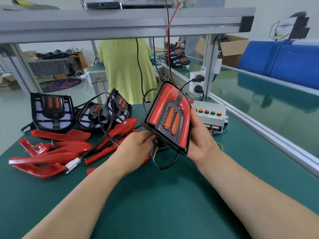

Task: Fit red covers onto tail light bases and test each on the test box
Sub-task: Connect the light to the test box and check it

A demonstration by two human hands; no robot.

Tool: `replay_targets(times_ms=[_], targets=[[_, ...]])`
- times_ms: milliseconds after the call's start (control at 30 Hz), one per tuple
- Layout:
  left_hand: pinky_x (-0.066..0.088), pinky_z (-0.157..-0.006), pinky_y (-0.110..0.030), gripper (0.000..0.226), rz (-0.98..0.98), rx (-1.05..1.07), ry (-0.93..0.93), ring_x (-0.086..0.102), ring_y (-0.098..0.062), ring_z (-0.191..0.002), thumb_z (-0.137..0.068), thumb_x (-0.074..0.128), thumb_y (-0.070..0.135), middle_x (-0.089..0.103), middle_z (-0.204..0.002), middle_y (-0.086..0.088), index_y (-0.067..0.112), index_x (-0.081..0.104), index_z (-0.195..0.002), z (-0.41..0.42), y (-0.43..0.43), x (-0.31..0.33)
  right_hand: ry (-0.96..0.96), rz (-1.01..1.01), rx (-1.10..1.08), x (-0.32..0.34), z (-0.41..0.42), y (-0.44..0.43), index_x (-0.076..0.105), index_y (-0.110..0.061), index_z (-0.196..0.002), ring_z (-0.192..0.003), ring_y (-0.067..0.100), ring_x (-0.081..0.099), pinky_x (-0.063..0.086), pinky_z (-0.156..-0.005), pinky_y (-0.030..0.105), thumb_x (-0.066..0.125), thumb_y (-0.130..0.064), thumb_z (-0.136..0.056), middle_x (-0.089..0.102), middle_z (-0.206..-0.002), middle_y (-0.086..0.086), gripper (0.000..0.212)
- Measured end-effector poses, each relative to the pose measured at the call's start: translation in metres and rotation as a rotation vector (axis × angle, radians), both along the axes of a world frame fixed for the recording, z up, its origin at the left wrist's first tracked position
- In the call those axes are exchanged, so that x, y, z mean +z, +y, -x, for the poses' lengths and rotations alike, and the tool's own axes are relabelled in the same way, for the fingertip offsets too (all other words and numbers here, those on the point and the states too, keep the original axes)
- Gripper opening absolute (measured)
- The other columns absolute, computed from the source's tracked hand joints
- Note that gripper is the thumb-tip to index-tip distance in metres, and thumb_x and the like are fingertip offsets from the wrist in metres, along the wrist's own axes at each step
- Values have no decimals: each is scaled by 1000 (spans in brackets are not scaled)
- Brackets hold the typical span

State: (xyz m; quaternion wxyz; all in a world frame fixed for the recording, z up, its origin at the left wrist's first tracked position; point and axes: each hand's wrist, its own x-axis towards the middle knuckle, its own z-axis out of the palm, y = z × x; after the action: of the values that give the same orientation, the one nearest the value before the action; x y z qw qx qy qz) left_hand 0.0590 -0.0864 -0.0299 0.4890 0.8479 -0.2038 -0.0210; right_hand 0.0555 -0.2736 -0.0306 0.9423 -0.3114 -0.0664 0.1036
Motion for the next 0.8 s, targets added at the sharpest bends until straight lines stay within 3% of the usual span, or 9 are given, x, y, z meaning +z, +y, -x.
replay_targets(times_ms=[133, 233, 333, 400, 467, 533, 667, 767, 800], targets=[[35, -48, -13, 28, -78, -36, 23, 42, 0, -43, -103, 47, 23, 55, -52, 14, 30, 73, -96, 0, 7, 3, 17, 41, -26, 1, -2, 1, 59, -9, -136, -113, 34, 65, 52, -95, 55, 38, -63, -98, 63, -131, 19, 69], [37, -48, -12, 44, -110, -111, 54, 45, -2, -48, -101, 47, 22, 58, -55, 10, 47, 70, -74, 4, 8, 7, 35, 39, -23, 0, -1, -1, 74, -7, -114, -101, 32, 71, 59, -83, 51, 37, -63, -97, 70, -116, 19, 69], [37, -51, -19, 37, 21, -115, 123, 43, -12, -54, -98, 51, 35, 55, -56, 6, 37, 69, -66, 6, 6, 12, 44, 36, -56, 0, -2, -2, 78, -7, -102, -96, 31, 72, 60, -73, 47, 37, -61, -98, 72, -111, 19, 68], [38, -54, -24, 31, 126, -145, 184, 44, -14, -59, -88, 54, 50, 56, -65, 2, 29, 70, -71, 6, 9, 15, 42, 11, -114, 1, -4, -4, 79, -6, -100, -96, 32, 72, 61, -72, 47, 38, -60, -98, 72, -112, 19, 67], [41, -55, -22, 17, 132, -168, 213, 49, -9, -62, -79, 66, 49, 63, -73, 4, 36, 73, -88, 5, 10, 13, 46, -30, -158, 2, -6, -7, 79, -4, -100, -97, 33, 72, 61, -71, 49, 39, -59, -98, 70, -114, 21, 67], [43, -57, -20, 24, 49, -124, 182, 52, -3, -58, -76, 78, 37, 65, -72, 9, 35, 72, -99, 2, 8, 6, 47, -32, -180, 1, -6, -9, 78, -6, -100, -99, 34, 71, 60, -73, 51, 39, -60, -98, 70, -116, 21, 67], [54, -53, -34, 5, 45, 163, 72, 60, -10, -50, -87, 71, 26, 69, -63, 1, 25, 66, -86, 0, 2, 2, 41, 5, -163, 2, -5, -6, 79, -9, -101, -100, 31, 72, 60, -74, 49, 41, -59, -97, 72, -114, 17, 63], [61, -73, -45, 19, 160, 255, 27, 72, -18, -81, -84, 67, 45, 74, -89, 1, 30, 66, -96, -1, 4, 4, 6, 66, -148, 2, -4, 1, 76, -10, -110, -108, 30, 69, 57, -88, 51, 51, -56, -89, 69, -122, 17, 56], [61, -76, -45, 18, 197, 249, 40, 72, -19, -87, -86, 66, 42, 74, -94, 3, 31, 66, -100, -1, 3, 5, -6, 83, -149, 2, -4, 2, 75, -10, -111, -110, 30, 68, 55, -92, 51, 53, -55, -86, 68, -123, 16, 56]])
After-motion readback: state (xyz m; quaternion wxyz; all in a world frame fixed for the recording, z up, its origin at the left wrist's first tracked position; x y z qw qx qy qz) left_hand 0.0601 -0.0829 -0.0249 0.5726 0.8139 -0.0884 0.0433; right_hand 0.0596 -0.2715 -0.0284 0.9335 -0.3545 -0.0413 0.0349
